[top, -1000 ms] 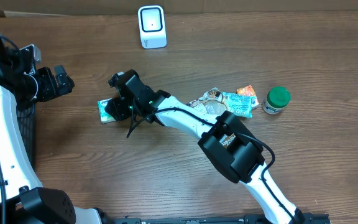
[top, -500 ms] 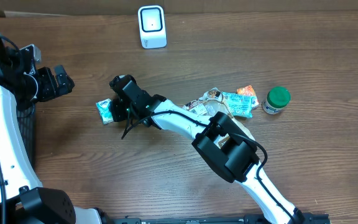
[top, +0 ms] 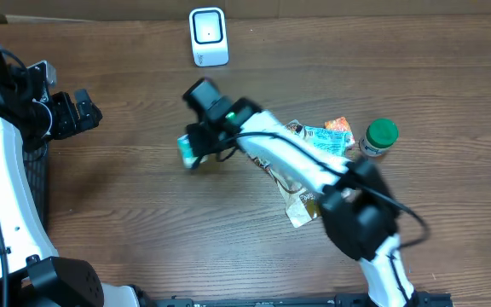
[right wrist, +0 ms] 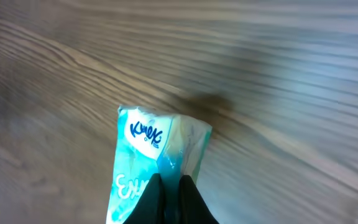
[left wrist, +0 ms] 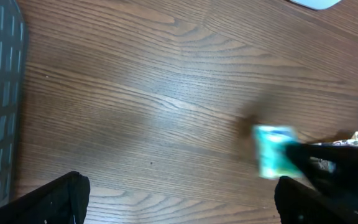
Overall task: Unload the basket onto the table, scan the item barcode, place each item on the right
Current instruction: 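Close the right gripper on the Kleenex pack's end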
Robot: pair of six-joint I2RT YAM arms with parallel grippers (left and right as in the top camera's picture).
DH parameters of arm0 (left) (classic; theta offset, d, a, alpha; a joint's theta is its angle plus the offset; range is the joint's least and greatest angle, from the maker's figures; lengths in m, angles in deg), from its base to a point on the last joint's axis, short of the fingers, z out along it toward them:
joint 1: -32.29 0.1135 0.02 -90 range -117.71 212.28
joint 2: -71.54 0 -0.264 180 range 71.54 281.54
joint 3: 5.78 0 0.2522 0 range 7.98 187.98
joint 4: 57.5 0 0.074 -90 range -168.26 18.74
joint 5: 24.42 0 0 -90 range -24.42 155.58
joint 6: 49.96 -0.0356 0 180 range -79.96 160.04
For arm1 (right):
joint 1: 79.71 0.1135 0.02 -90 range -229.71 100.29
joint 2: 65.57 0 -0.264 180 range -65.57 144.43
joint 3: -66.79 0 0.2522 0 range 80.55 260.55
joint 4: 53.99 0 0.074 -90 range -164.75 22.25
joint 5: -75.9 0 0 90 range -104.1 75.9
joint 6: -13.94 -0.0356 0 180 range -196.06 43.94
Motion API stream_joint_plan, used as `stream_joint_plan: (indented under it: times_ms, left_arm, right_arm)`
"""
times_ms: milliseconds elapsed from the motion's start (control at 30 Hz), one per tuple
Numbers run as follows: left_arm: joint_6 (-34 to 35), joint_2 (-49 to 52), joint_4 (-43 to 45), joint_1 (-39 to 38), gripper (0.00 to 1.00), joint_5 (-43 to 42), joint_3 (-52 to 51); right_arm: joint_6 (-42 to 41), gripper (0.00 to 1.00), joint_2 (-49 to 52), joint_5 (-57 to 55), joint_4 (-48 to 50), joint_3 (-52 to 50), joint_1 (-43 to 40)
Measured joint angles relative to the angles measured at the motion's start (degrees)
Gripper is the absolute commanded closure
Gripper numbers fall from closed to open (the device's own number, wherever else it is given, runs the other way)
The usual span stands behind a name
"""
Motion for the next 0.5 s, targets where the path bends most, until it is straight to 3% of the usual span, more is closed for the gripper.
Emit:
stream_joint_plan:
  times_ms: [200, 500]
  left_arm:
    - [0.0, 0.0, 0.0, 0.0, 0.01, 0.0, 0.0]
    - [0.0, 0.0, 0.0, 0.0, 0.01, 0.0, 0.0]
  right_arm:
    - [6.0, 0.96, -7.1, -5.9, -7.5, 0.0, -1.6]
    - [12.6, 0.96, -6.4, -9.3, -3.9, -1.0, -1.2]
